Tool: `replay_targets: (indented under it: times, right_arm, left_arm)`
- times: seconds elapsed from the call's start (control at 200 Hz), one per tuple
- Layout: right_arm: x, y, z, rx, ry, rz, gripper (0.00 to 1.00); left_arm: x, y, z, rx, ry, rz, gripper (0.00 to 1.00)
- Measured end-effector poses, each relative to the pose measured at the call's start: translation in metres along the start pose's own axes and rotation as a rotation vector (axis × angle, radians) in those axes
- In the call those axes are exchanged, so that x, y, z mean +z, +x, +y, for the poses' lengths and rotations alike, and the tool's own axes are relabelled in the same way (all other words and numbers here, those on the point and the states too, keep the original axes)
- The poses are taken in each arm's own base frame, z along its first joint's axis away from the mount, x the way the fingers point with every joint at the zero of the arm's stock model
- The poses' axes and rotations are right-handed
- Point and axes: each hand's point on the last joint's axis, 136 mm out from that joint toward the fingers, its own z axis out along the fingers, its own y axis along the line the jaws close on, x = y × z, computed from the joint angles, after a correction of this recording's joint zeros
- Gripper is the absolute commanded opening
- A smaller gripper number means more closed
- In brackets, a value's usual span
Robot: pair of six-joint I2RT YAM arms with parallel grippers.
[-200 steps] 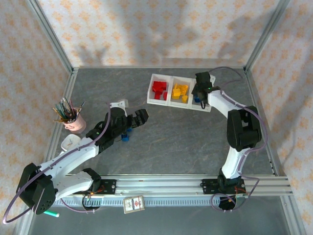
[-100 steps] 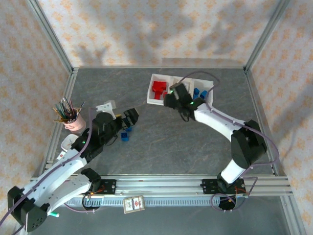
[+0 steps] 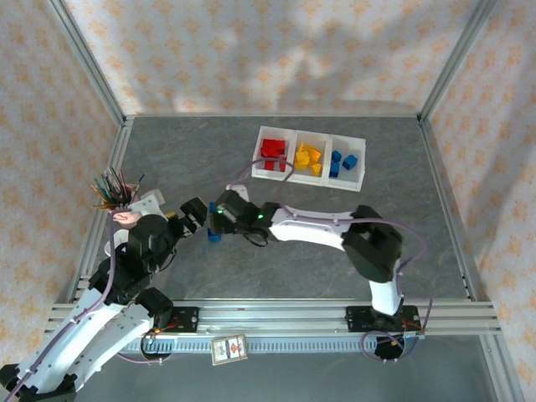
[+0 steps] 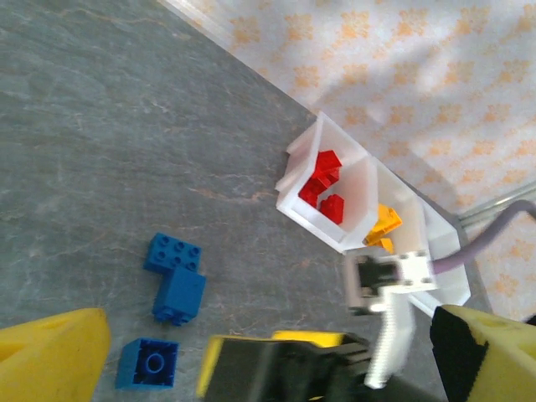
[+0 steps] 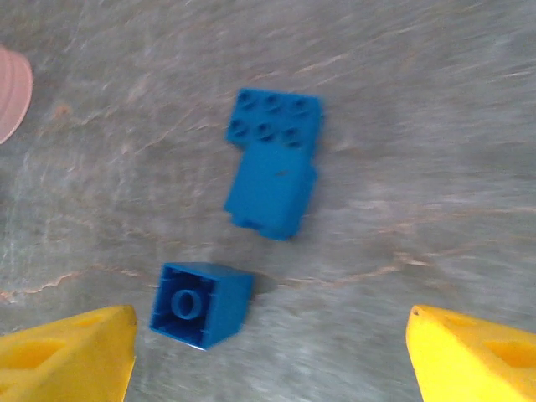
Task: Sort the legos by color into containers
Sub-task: Pick up the lego from the middle-left of the table.
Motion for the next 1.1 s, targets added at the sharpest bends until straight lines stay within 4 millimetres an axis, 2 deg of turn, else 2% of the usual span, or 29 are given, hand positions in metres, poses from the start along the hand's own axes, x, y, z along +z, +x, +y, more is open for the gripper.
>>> replay_targets:
  times: [0.12,0.23,0.43,0.666,0.791,0.891,0.996,1.101]
  right_arm:
    - [0.023,0.010,0.027,-0.030,-0.016,0.020,0.82]
    - [0.040,0.016,0.037,-0.036,-0.011,0.035,0.76]
    - [0.065,0.027,0.030,-0.037,0.029,0.065,0.60]
    - [0.072,0.035,0.021,-0.038,0.063,0.084,0.34]
    - [0.068,0.036,0.019,-0.034,0.061,0.079,0.29]
    - [0.056,0.040,0.009,-0.035,0.072,0.084,0.27]
    - [0.033,0.038,-0.001,-0.023,0.075,0.072,0.25]
    - [-0.001,0.027,-0.015,0.017,0.057,0.035,0.24]
  left_arm:
    - [-0.009,-0.005,0.009,-0.021,-0.021,-0.029,0.99]
    - [-0.015,-0.008,0.016,-0.029,-0.035,-0.049,0.99]
    - [-0.016,-0.008,0.024,-0.025,-0.070,-0.056,0.99]
    - [-0.017,-0.008,0.025,-0.024,-0.072,-0.057,0.99]
    - [-0.013,-0.003,0.023,-0.015,-0.072,-0.033,0.99]
    - [-0.008,0.003,0.022,0.003,-0.079,-0.003,0.99]
    - [-0.002,0.008,0.017,0.021,-0.070,0.031,0.99]
    - [0.004,0.011,0.006,0.036,-0.041,0.057,0.99]
